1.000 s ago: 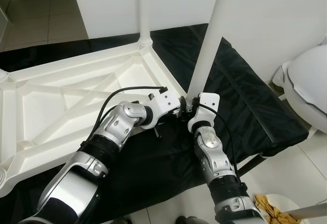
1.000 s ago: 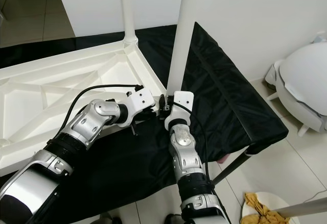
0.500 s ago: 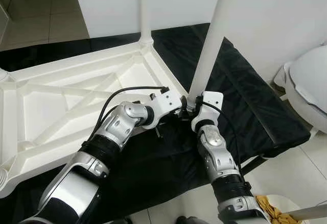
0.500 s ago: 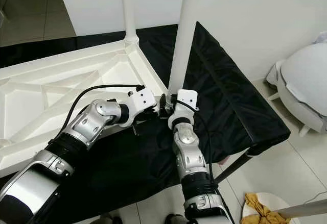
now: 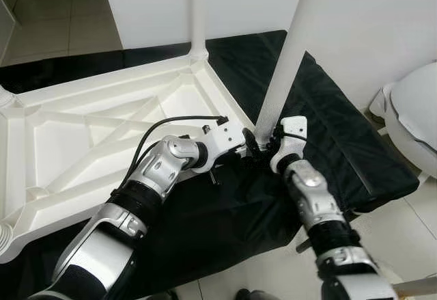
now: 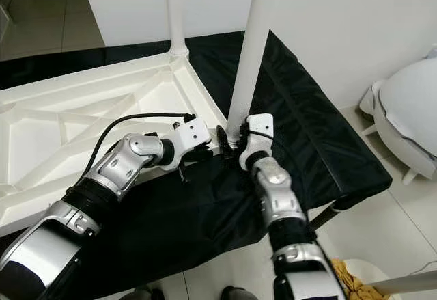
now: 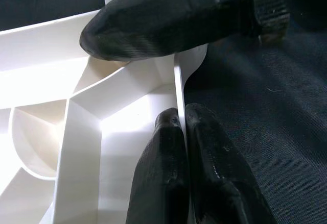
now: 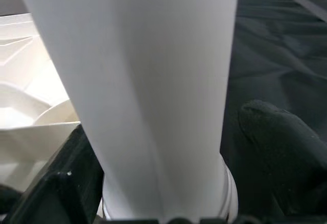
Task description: Building children table
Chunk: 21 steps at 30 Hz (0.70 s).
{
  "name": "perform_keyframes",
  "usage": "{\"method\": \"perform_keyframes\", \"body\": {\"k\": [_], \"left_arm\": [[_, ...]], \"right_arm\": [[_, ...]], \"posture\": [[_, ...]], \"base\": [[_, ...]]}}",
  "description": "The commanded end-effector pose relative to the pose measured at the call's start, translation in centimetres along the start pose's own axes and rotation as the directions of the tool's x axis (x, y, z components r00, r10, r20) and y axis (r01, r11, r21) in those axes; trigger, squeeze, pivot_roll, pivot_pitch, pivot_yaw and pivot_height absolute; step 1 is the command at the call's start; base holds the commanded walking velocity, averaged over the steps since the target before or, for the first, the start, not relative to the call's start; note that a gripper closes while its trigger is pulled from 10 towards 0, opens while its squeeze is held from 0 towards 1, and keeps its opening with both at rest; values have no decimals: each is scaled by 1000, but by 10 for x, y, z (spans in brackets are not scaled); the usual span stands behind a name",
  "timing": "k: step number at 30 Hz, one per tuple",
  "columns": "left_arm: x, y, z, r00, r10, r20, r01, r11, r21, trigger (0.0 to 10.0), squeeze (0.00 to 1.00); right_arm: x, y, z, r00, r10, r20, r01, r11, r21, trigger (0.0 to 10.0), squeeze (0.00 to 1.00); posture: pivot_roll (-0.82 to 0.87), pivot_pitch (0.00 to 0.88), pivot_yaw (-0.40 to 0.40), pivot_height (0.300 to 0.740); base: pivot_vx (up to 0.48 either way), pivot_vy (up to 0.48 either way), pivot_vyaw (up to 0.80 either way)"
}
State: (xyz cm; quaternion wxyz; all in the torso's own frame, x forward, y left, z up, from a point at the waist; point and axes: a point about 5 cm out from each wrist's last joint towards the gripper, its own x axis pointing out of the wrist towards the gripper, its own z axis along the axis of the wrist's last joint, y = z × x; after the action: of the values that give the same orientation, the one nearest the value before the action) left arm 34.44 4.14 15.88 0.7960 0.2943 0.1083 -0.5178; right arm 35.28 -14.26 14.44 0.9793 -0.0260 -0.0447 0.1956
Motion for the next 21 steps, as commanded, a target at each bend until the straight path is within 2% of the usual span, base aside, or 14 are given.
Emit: {"method": "perform_keyframes", "body": {"k": [1,4,10,11,12,13,14,15,16,21], "left_arm": [[-2,-1,-20,995,24,-93,-24,1000,-3,10000,0],[-3,0,-19,995,26,-93,-26,1000,0,10000,0],[-5,1,-20,995,26,-96,-26,1000,1,10000,0],[-5,1,-20,995,27,-97,-26,1000,2,10000,0],[-5,1,-20,995,27,-97,-27,1000,3,10000,0],[-5,1,-20,995,27,-97,-26,1000,3,10000,0],[-5,1,-20,995,27,-97,-26,1000,3,10000,0],[-6,1,-20,995,28,-98,-27,1000,3,10000,0],[-6,2,-20,995,30,-98,-30,1000,2,10000,0],[-7,3,-20,995,34,-99,-34,999,0,10000,0]], "right_arm": [[-2,-9,3,1000,0,24,-1,1000,1,10000,0],[2,-9,1,993,114,15,-114,994,4,10000,0],[7,-13,0,982,191,-2,-191,982,13,10000,0],[7,-13,0,978,208,-10,-208,978,14,6941,0],[8,-14,-1,975,222,-14,-222,975,15,6941,0],[8,-15,-2,972,232,-21,-232,973,19,3922,0],[8,-15,-2,972,232,-21,-232,973,19,3922,0],[8,-15,-3,971,240,-24,-239,971,24,745,0],[6,-16,-5,964,265,-32,-264,964,32,0,0],[2,-15,-11,949,312,-54,-310,950,43,0,0]], "posture": [[-56,66,7,740],[-47,60,9,740],[-35,61,17,740],[-35,62,17,740],[-35,62,17,740],[-35,62,17,740],[-35,62,17,740],[-31,66,18,740],[-28,71,18,740],[-31,74,20,740]], "base": [[0,0,0],[0,0,0],[0,0,0],[0,0,0],[0,0,0],[0,0,0],[0,0,0],[0,0,0],[0,0,0],[0,0,0]]}}
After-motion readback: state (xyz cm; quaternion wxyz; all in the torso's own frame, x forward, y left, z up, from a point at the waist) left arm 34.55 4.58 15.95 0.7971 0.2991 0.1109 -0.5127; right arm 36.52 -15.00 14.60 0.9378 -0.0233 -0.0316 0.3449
